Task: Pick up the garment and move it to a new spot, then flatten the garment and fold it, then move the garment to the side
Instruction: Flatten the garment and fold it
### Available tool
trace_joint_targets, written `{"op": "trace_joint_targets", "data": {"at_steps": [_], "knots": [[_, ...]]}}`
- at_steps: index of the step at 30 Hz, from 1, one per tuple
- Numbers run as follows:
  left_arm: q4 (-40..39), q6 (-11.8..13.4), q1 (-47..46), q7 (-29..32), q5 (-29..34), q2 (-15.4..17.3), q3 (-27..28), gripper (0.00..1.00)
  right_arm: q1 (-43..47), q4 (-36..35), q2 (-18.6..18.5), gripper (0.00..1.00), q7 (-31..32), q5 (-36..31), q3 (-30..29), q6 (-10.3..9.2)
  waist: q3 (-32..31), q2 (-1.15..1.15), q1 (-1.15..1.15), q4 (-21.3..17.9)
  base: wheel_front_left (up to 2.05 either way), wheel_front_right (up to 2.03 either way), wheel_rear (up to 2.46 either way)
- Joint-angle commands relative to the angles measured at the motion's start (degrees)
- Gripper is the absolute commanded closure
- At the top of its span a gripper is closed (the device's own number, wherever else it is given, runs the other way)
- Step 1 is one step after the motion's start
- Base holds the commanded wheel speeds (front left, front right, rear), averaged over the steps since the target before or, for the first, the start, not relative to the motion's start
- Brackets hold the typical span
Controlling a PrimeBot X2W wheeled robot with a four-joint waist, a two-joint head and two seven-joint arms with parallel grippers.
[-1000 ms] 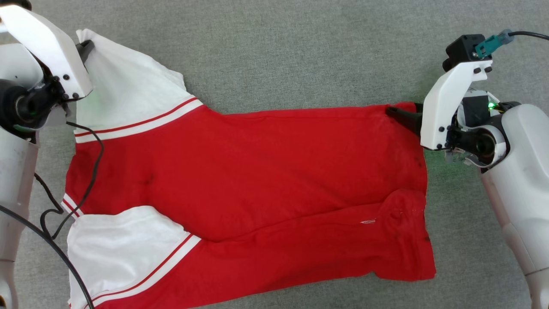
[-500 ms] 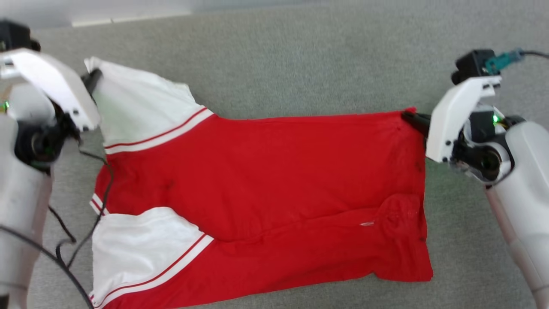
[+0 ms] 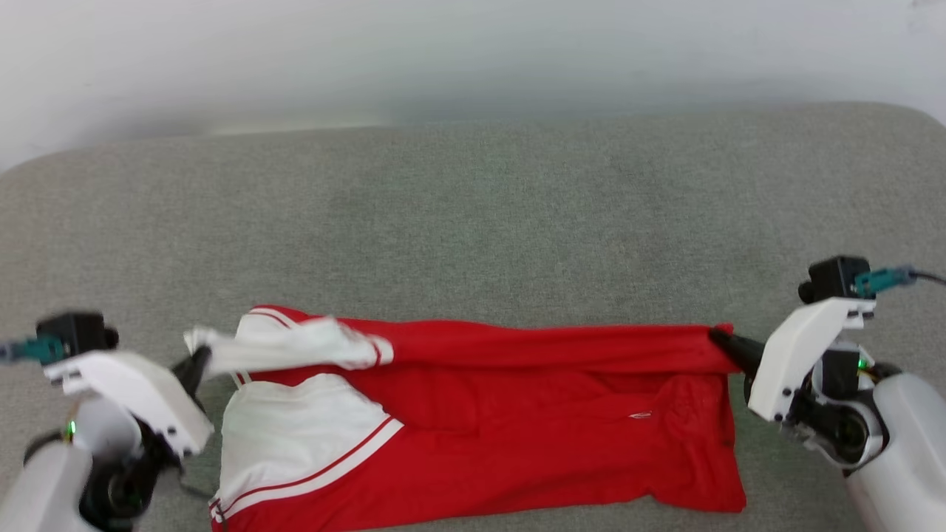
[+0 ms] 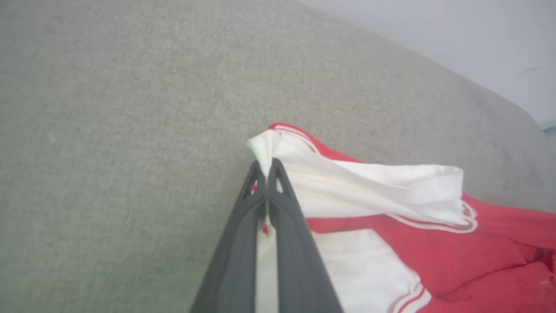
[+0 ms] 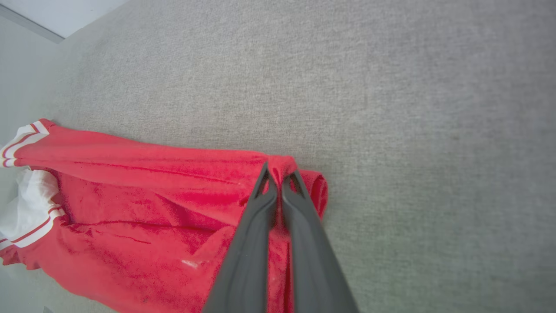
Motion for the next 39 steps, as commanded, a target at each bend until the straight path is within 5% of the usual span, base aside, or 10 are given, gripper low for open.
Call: {"op": "trace_joint_targets", "data": {"at_steps": [1, 9, 10, 11, 12, 13, 14, 16, 26, 39], "knots": [[-1.23, 0.95, 3.67, -0.50, -0.79, -0.29, 0.46, 1.00, 2.08, -0.83, 0.24, 1.00, -0.93, -0.14, -0.46, -0.02, -1.01, 0.00, 0.01, 0.47, 0.00, 0.00, 0.00], [-4.73, 3.70, 16.01, -2.34, -4.04, -3.54, 1.34, 1.00, 9.71, -0.64, 2.96, 1.00, -2.97, -1.22, -2.70, -0.02, -1.48, 0.00, 0.01, 0.24, 0.00, 0.00, 0.00], [-4.69, 3.76, 16.67, -2.19, -4.11, -3.74, 1.11, 1.00, 10.47, -0.55, 3.43, 0.72, -3.24, -1.19, -3.01, -0.02, -1.38, 0.00, 0.01, 0.24, 0.00, 0.00, 0.00], [-4.53, 3.80, 17.01, -2.28, -4.07, -3.78, 0.92, 1.00, 11.31, -0.33, 3.77, 0.58, -3.34, -1.36, -3.12, -0.02, -1.30, 0.00, 0.01, 0.24, 0.00, 0.00, 0.00], [-4.44, 3.63, 17.43, -2.39, -4.59, -4.31, 0.89, 1.00, 11.92, -0.32, 4.06, 0.00, -3.83, -1.71, -3.14, -0.02, -1.27, 0.00, 0.01, 0.24, 0.00, 0.00, 0.00], [-4.44, 3.63, 17.43, -2.39, -4.59, -4.31, 0.89, 1.00, 11.92, -0.32, 4.06, 0.00, -3.83, -1.71, -3.14, -0.02, -1.27, 0.00, 0.01, 0.24, 0.00, 0.00, 0.00], [-4.51, 3.39, 17.68, -2.58, -4.75, -4.83, 0.84, 0.73, 12.44, -0.49, 4.34, 0.00, -4.59, -1.88, -3.41, -0.02, -1.24, 0.00, 0.01, 0.24, 0.00, 0.00, 0.00], [-4.71, 3.38, 17.65, -3.78, -4.06, -5.15, 0.72, 0.00, 13.50, -0.96, 4.71, 0.00, -6.19, -2.45, -3.73, -0.06, -1.37, 0.00, 0.01, 0.28, 0.00, 0.00, 0.00], [-12.15, 5.64, 16.91, -18.58, 4.57, -6.48, 1.62, 0.00, 19.46, -13.40, 2.74, 0.00, -10.75, -4.36, -7.86, -0.02, -4.92, 0.00, 0.01, 0.63, 0.00, 0.00, 0.00], [-25.75, 12.32, 19.19, -28.33, 18.57, -5.87, 0.05, 0.00, 22.40, -18.88, 1.05, 0.00, 7.35, -6.38, -22.58, -0.01, -6.61, 0.00, 0.01, 2.35, 0.00, 0.00, 0.00]]}}
